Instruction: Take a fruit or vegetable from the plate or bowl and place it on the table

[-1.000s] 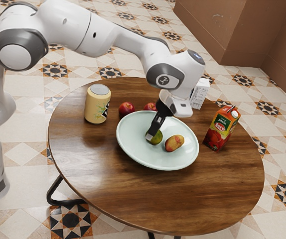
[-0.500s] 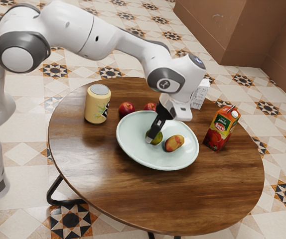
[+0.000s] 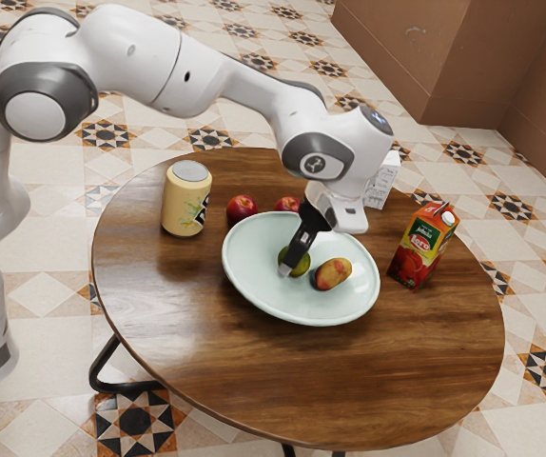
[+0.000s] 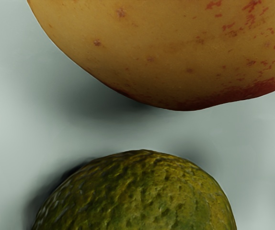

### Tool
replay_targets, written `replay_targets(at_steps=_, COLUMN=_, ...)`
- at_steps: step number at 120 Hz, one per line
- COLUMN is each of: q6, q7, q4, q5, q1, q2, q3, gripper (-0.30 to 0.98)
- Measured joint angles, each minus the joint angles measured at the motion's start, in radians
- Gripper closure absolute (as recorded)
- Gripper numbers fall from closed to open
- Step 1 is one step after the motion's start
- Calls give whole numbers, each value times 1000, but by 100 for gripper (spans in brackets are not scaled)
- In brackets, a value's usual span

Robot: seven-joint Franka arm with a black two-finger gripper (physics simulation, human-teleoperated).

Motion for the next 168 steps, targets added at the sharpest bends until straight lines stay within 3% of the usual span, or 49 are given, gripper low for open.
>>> replay_targets(at_steps=14, q6=1, q7=1, q4=0, q5=0, q1=0, q2=1, q3=0, gripper=5)
replay_targets(at_steps=33, q6=2, q7=0, q4=0, q5=-11, q1=0, q2=7, q3=0, gripper=27)
replay_targets(at_steps=44, q6=4, q7=-1, q4=0, q5=-16, q1=0, q2=7, q3=0, gripper=33)
replay_targets(at_steps=89, q6=-8, q7=-2, q4=1, q5=-5, q1=-10, q2=-58, q3=22, gripper=34)
replay_targets(at_steps=114, q6=-78, q7=-3, q4=-21, q5=63, q1=-2, q2=-211, q3=40, gripper=34)
replay_targets(at_steps=128, q6=-112, q7=-1, q4=-18, q5=103, q1=-31, q2=-252, q3=108, gripper=34)
replay_targets(at_steps=142, q6=-130, q7=17, q4=83, q5=108, q1=25, q2=-201, q3=170, gripper=34)
replay_targets(at_steps=157, q6=-171, q7=67, q4=294, q5=16, q1=172, q2=-22, q3=183, gripper=35)
replay_targets(at_steps=168, q6=-210, q7=110, q4=398, q5=-34, q1=290, q2=29, q3=146, gripper=34)
